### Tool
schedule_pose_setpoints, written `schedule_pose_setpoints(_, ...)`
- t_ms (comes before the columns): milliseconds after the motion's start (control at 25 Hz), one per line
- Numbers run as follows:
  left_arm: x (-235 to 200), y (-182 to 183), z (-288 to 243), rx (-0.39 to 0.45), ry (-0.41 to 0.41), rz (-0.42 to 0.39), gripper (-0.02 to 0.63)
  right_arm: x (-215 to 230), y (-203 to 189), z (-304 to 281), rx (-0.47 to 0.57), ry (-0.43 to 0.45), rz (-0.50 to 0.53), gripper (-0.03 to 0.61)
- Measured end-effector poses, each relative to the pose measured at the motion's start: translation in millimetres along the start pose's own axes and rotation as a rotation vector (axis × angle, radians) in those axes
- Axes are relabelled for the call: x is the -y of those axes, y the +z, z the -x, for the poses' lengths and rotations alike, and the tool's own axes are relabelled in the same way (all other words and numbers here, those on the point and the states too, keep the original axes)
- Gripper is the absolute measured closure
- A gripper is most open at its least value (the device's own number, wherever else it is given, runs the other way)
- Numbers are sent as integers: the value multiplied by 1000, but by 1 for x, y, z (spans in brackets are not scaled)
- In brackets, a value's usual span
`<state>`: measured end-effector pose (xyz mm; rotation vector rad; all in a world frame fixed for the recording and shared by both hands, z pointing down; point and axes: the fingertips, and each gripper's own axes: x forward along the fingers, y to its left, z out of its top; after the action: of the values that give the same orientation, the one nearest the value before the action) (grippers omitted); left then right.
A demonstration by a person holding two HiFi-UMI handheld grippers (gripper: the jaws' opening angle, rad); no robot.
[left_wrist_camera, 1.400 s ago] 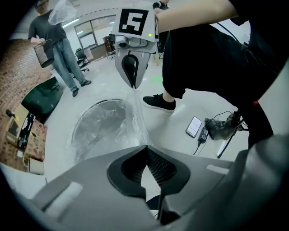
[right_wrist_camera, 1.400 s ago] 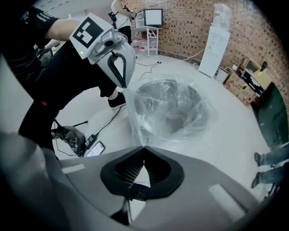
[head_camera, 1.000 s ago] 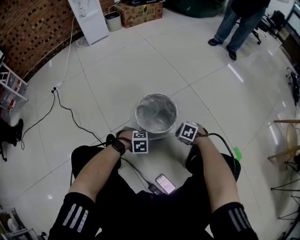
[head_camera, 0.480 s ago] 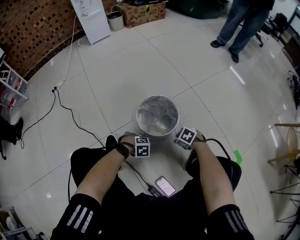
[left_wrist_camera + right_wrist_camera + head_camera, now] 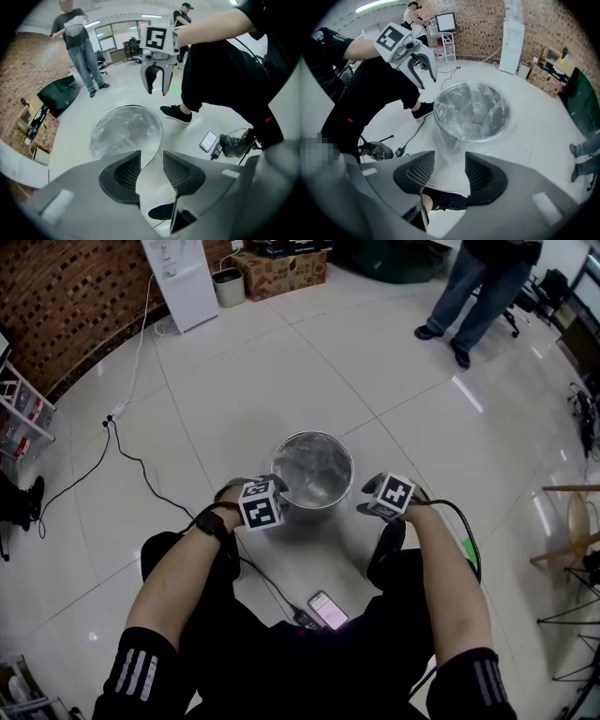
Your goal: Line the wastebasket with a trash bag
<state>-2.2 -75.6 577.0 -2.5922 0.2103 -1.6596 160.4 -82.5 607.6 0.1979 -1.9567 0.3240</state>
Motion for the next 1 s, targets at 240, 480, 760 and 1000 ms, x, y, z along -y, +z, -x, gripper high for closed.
schedule_pose_setpoints(240, -55, -63, 1, -98, 64, 189, 381, 24, 10, 15, 23, -67, 26, 309)
schedule_pose_setpoints(480, -65, -102, -34, -125, 1, 273, 326, 42, 7, -16, 57, -17, -109, 260)
schedule_pose_setpoints(760, -72, -95, -66, -58, -71, 294, 281, 59, 2, -47, 56, 29, -129, 223)
schedule_pose_setpoints(1000, -67, -100, -93, -86, -109, 250, 261, 58, -2, -75, 54, 109, -105, 193)
